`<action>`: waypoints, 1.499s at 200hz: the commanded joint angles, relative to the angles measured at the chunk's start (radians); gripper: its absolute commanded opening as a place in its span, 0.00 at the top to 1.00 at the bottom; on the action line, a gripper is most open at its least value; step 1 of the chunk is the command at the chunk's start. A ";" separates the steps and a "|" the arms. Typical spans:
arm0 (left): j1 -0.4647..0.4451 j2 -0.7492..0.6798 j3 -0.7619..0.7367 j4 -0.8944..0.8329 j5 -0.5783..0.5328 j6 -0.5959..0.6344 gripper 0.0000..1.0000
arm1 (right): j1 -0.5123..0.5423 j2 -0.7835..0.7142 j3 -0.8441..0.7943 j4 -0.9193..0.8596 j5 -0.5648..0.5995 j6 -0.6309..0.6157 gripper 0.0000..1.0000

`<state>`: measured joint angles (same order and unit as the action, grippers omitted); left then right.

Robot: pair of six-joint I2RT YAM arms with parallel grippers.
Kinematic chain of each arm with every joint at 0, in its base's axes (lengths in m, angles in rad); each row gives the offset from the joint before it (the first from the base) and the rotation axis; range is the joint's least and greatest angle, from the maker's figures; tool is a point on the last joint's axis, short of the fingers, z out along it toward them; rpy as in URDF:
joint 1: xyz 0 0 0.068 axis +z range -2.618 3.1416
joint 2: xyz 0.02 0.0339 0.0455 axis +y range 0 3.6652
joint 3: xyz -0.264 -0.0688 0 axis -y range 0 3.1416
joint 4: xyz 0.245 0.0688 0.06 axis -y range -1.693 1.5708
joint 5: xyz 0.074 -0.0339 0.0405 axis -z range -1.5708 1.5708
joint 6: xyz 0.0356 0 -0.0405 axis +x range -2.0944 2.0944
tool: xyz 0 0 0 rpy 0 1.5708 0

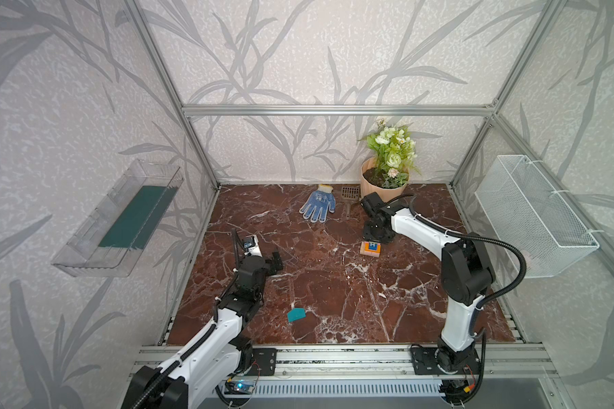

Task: Build the wood block tower
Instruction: 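Move the right gripper back toward the teal block near the robot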

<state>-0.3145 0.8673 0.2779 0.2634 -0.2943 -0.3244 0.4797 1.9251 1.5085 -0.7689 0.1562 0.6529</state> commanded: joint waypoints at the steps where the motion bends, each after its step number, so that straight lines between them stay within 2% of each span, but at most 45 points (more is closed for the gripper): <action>1: -0.004 -0.004 0.022 0.013 -0.017 0.010 0.04 | 0.005 -0.016 -0.002 -0.010 0.009 -0.009 0.46; 28: -0.004 -0.004 0.022 0.013 -0.016 0.010 0.04 | 0.015 -0.038 -0.014 0.000 0.025 -0.038 0.39; 76: -0.005 0.000 0.025 0.011 -0.016 0.011 0.03 | 0.024 -0.123 -0.062 0.033 0.023 -0.059 0.32; 97: -0.005 0.005 0.027 0.011 -0.016 0.010 0.04 | 0.026 -0.213 -0.125 0.067 0.029 -0.071 0.28; 129: -0.005 0.004 0.027 0.010 -0.022 0.007 0.04 | 0.033 -0.436 -0.263 0.147 0.043 -0.091 0.23; 153: -0.005 0.004 0.026 0.007 -0.032 0.000 0.03 | 0.079 -0.616 -0.421 0.327 0.008 -0.155 0.22; 177: -0.005 0.007 0.028 -0.001 -0.049 -0.008 0.04 | 0.171 -0.790 -0.604 0.628 -0.130 -0.290 0.22; 189: -0.005 0.003 0.027 -0.004 -0.052 -0.013 0.04 | 0.246 -0.859 -0.673 0.739 -0.107 -0.348 0.20; 202: -0.005 -0.004 0.023 -0.004 -0.056 -0.015 0.04 | 0.306 -0.900 -0.738 0.852 -0.039 -0.382 0.10; 208: -0.005 -0.008 0.021 -0.006 -0.057 -0.016 0.04 | 0.313 -0.906 -0.765 0.906 -0.042 -0.396 0.09; 221: -0.005 -0.018 0.016 -0.006 -0.061 -0.018 0.04 | 0.314 -0.897 -0.807 0.992 -0.089 -0.445 0.08; 225: -0.005 -0.022 0.015 -0.006 -0.061 -0.018 0.04 | 0.313 -0.894 -0.816 0.989 -0.118 -0.463 0.04; 228: -0.005 -0.024 0.013 -0.005 -0.062 -0.018 0.04 | 0.314 -0.891 -0.831 1.001 -0.147 -0.482 0.00; 245: -0.005 -0.035 0.007 -0.004 -0.065 -0.021 0.04 | 0.315 -0.848 -0.915 1.177 -0.358 -0.582 0.01; 262: -0.005 -0.044 0.002 -0.004 -0.066 -0.021 0.04 | 0.315 -0.812 -0.864 1.081 -0.443 -0.564 0.01; 279: -0.005 -0.047 0.002 -0.004 -0.068 -0.022 0.04 | 0.320 -0.730 -0.815 1.063 -0.601 -0.619 0.01; 300: -0.005 -0.046 0.003 -0.006 -0.068 -0.023 0.04 | 0.369 -0.602 -0.728 1.008 -0.686 -0.690 0.01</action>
<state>-0.3153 0.8318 0.2779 0.2588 -0.3431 -0.3370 0.8028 1.2217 0.6750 0.2386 -0.3252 0.0795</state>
